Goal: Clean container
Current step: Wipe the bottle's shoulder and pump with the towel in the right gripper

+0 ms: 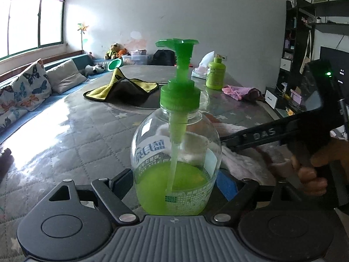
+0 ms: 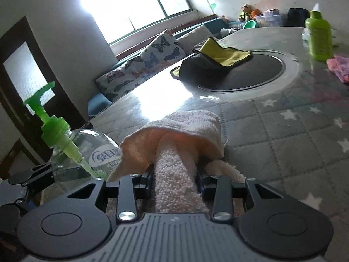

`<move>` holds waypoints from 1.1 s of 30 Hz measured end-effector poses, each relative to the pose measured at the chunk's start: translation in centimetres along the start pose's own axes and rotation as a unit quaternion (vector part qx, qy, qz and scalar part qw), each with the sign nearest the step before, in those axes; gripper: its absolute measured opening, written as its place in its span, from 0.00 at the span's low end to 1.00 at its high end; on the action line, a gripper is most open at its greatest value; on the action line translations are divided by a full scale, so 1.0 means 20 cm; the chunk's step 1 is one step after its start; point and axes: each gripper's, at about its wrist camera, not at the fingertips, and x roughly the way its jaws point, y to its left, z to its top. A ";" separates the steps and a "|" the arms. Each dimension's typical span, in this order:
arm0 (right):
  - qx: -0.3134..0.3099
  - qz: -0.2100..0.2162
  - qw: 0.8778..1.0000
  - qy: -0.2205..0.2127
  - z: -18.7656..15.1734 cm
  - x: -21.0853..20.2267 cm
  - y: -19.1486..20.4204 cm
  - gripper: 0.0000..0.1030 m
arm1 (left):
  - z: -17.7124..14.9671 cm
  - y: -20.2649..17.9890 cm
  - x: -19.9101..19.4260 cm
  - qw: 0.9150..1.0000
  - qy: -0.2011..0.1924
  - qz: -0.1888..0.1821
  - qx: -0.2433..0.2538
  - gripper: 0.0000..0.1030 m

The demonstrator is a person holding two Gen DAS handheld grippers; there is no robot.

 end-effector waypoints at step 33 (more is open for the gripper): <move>0.069 0.064 0.996 0.002 0.11 0.13 -0.12 0.36 | 0.00 0.02 0.04 0.998 -0.014 -0.043 0.032 0.84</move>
